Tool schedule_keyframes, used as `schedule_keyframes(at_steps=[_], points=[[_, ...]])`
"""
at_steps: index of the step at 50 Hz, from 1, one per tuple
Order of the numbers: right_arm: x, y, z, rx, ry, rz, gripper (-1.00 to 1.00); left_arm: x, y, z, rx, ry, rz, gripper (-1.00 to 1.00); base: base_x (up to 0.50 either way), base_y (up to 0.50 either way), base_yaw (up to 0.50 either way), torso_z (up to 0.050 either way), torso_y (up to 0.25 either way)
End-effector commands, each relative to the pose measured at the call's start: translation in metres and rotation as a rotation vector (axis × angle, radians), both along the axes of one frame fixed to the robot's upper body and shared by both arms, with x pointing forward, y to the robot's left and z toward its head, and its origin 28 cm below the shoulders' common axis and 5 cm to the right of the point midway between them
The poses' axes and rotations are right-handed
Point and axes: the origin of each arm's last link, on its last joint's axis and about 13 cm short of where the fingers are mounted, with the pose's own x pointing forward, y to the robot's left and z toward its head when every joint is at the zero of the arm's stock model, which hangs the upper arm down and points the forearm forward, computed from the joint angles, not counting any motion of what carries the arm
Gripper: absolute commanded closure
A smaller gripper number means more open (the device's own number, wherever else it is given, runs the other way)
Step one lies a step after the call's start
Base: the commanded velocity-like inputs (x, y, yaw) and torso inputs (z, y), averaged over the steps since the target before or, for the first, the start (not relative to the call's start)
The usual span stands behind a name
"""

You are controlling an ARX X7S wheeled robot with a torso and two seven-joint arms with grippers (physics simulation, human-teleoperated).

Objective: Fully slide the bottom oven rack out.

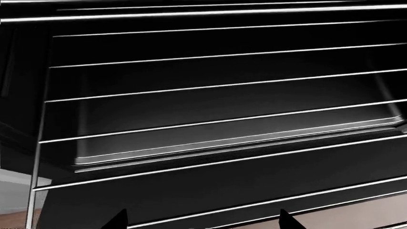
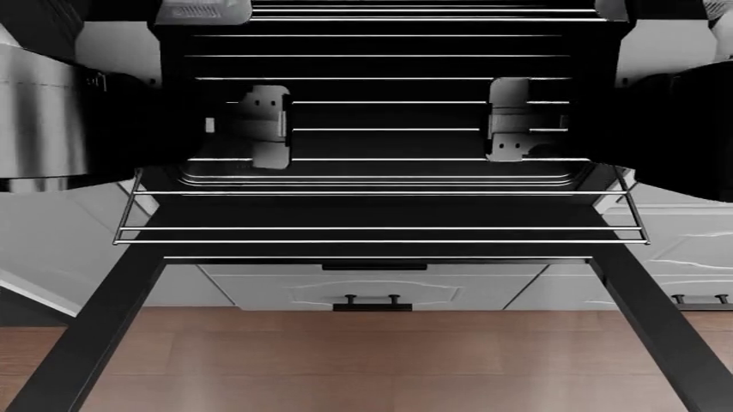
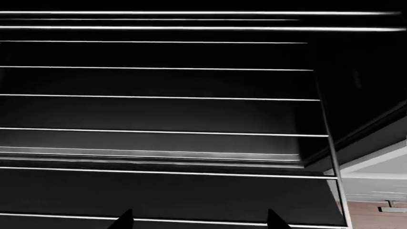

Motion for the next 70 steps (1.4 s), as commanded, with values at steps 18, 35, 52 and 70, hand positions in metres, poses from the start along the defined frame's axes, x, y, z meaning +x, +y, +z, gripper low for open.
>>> schedule_keyframes(at_steps=[18, 35, 52, 70], points=[[0.038, 0.018, -0.050, -0.083, 0.124, -0.016, -1.00, 0.033, -0.021, -0.046, 0.019, 0.075, -0.015, -1.00, 0.00, 0.00, 0.00, 0.000, 0.000], [0.039, 0.019, -0.091, -0.080, 0.229, -0.014, -1.00, 0.032, -0.025, -0.075, 0.041, 0.134, -0.011, -1.00, 0.00, 0.00, 0.00, 0.000, 0.000], [0.041, 0.018, -0.114, -0.073, 0.276, -0.016, -1.00, 0.032, -0.026, -0.098, 0.040, 0.175, 0.001, -1.00, 0.00, 0.00, 0.00, 0.000, -0.003], [0.012, 0.008, -0.149, -0.095, 0.462, -0.041, -1.00, 0.019, -0.017, -0.128, 0.117, 0.353, 0.040, -1.00, 0.00, 0.00, 0.00, 0.000, -0.014]])
